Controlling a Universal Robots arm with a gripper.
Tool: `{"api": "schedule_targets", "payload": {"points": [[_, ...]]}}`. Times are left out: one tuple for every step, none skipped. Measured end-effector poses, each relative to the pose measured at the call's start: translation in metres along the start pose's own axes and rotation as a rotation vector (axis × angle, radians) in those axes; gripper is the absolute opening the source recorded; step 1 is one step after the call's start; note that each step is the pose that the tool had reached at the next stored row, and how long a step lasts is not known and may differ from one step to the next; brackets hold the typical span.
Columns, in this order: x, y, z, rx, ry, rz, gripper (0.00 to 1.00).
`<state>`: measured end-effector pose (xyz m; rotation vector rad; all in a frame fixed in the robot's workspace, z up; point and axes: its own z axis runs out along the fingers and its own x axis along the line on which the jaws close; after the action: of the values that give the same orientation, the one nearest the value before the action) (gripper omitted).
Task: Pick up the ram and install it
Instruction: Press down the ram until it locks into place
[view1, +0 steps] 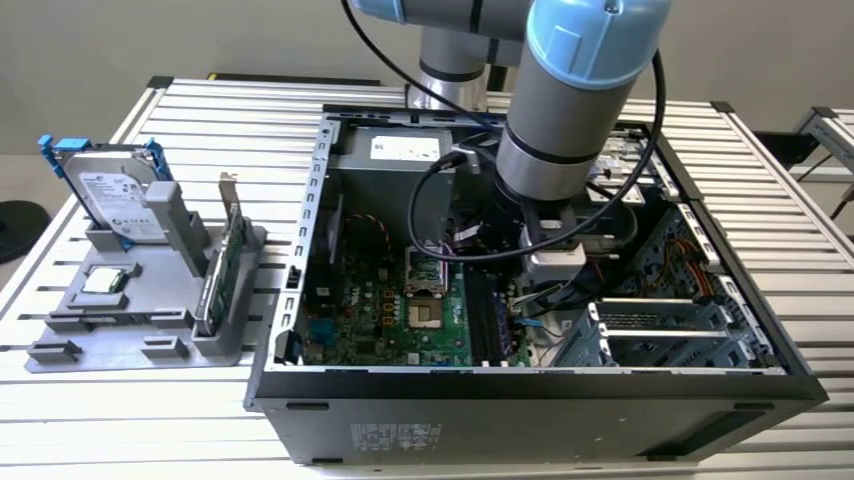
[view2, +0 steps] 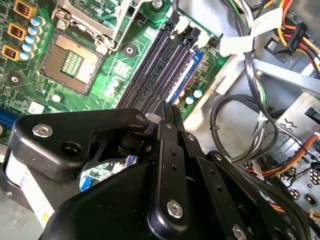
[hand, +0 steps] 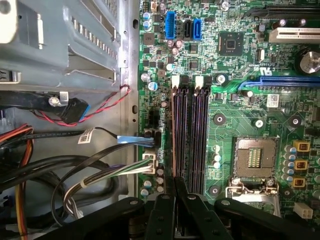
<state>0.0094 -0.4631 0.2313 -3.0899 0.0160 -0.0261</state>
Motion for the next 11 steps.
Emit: {"api": "schedule_targets", "payload": {"points": [[-0.0004, 0.0, 0.0, -0.0014, 0.0004, 0.002, 0.0], [-0.0003, -0.0001, -0.0004, -0.0039, 0.0004, 0.003, 0.0], [-0.0003, -0.0001, -0.0008, -0.0058, 0.0004, 0.003, 0.0], [-0.0004, -0.0002, -0.0012, -0.007, 0.0005, 0.004, 0.0], [-0.0004, -0.0003, -0.0024, -0.0085, 0.0005, 0.004, 0.0], [-0.0003, -0.0005, -0.004, -0.009, 0.0005, 0.004, 0.0], [-0.0003, -0.0006, -0.0057, -0.0091, 0.0005, 0.004, 0.0], [-0.0003, -0.0007, -0.0075, -0.0093, 0.0005, 0.004, 0.0], [-0.0003, -0.0009, -0.0089, -0.0095, 0.0005, 0.004, 0.0], [-0.0002, -0.0011, -0.0102, -0.0097, 0.0006, 0.004, 0.0], [-0.0002, -0.0012, -0.0108, -0.0098, 0.0006, 0.004, 0.0]]}}
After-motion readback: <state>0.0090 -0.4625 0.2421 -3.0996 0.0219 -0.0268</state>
